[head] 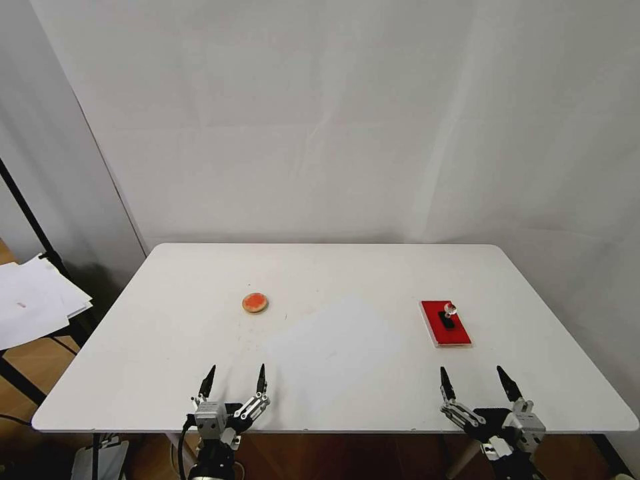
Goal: Pick up the stamp from the ink pad and place it onto another ink pad.
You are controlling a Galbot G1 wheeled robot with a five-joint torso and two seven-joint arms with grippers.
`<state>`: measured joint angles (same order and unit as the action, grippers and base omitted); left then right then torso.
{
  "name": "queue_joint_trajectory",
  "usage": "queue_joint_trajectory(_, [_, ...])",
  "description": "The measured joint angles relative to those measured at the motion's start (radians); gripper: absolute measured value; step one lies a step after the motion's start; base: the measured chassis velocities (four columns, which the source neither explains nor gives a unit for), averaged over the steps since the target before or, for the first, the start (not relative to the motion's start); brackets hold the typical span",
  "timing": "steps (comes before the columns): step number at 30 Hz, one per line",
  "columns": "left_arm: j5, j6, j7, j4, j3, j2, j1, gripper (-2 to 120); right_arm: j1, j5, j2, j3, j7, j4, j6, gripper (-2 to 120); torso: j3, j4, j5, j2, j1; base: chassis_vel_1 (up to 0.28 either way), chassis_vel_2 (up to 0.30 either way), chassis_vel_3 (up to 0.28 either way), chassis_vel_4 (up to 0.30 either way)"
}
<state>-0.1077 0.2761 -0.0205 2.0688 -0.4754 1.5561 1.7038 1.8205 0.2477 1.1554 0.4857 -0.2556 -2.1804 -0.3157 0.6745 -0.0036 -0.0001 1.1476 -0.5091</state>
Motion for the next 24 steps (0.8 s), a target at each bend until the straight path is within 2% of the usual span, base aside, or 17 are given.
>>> queue_joint_trajectory(16, [0.0,0.0,0.0,0.0,0.0,0.0,0.0,102,-0.012,0.007,0.002,-0.007,0.0,0.006,0.0,100,0.0,-0.0001,-0.0001,0.0,0.0,0.0,0.0,0.0,0.0])
queue_joint_trajectory(21, [0.0,0.0,0.0,0.0,0.0,0.0,0.0,102,-0.086,0.046,-0.016,-0.025,-0.006,0.042,0.033,100,0.0,-0.0001,0.0001,0.0,0.0,0.0,0.0,0.0,0.0])
queue_joint_trajectory(24, [0.0,0.0,0.0,0.0,0.0,0.0,0.0,102,-0.179,0.089,-0.037,-0.034,-0.017,0.063,0.072,100,0.0,0.0001,0.0002,0.0,0.0,0.0,0.0,0.0,0.0])
